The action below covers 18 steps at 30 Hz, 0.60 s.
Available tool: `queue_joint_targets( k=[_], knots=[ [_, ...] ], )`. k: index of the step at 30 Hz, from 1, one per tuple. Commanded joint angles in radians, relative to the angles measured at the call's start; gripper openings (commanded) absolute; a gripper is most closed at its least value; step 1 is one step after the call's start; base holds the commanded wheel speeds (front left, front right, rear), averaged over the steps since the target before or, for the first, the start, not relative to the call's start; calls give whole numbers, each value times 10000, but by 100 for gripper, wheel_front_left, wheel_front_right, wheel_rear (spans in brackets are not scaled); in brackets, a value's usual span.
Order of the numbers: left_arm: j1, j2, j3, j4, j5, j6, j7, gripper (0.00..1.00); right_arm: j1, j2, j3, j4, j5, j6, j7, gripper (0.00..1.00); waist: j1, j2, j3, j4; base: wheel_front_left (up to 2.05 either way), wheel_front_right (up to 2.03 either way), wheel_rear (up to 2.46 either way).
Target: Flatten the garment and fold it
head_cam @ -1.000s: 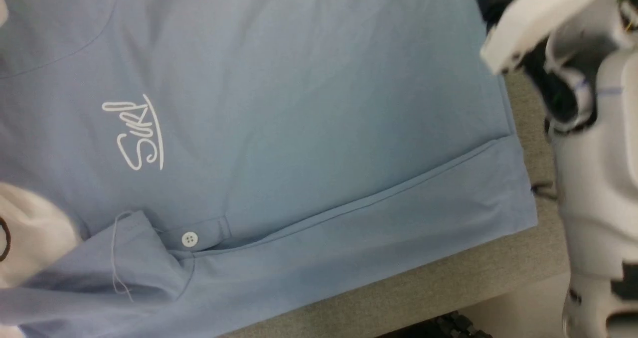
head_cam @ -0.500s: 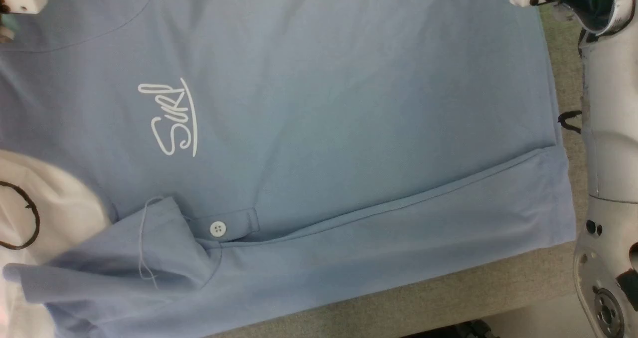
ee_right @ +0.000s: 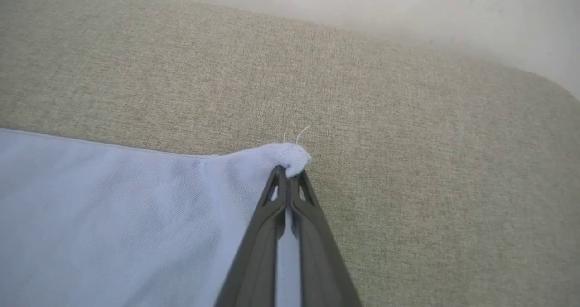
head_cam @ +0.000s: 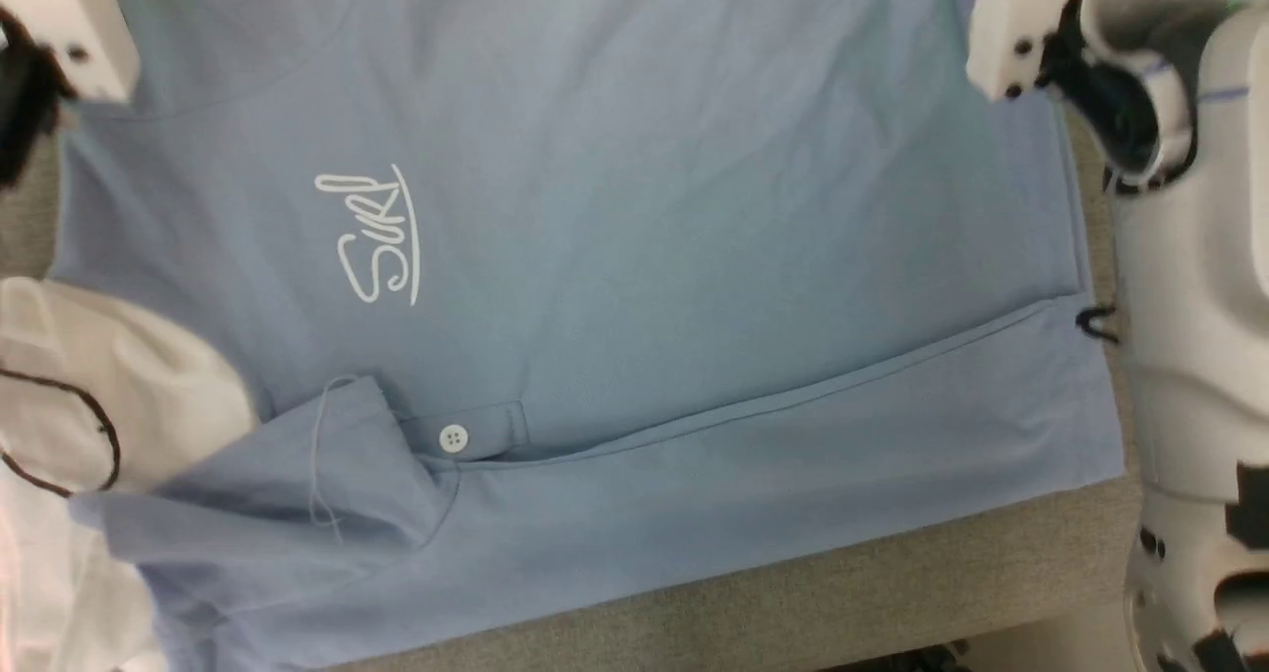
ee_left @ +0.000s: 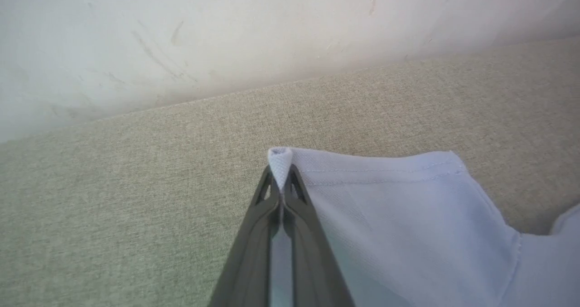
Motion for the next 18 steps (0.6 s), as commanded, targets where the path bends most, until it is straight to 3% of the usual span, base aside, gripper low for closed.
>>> queue_joint_targets(
  k=[1, 8, 18],
  knots=[
    [613, -21, 159, -220, 40, -23, -639, 0, 442, -161, 132, -212, 166, -21, -669, 0, -1, 0, -742, 171, 0, 0, 0],
    [3278, -261, 977, -1713, -746, 259, -2363, 0, 2076, -751, 611, -620, 658, -21, -2461, 0, -1, 0, -2105, 428, 0, 0, 0],
    [6978, -548, 1515, -3464, -1719, 580, -3105, 0, 3875, -1607, 1066, -74, 853, -21, -3538, 0, -1, 0, -3528, 952, 0, 0, 0]
  ],
)
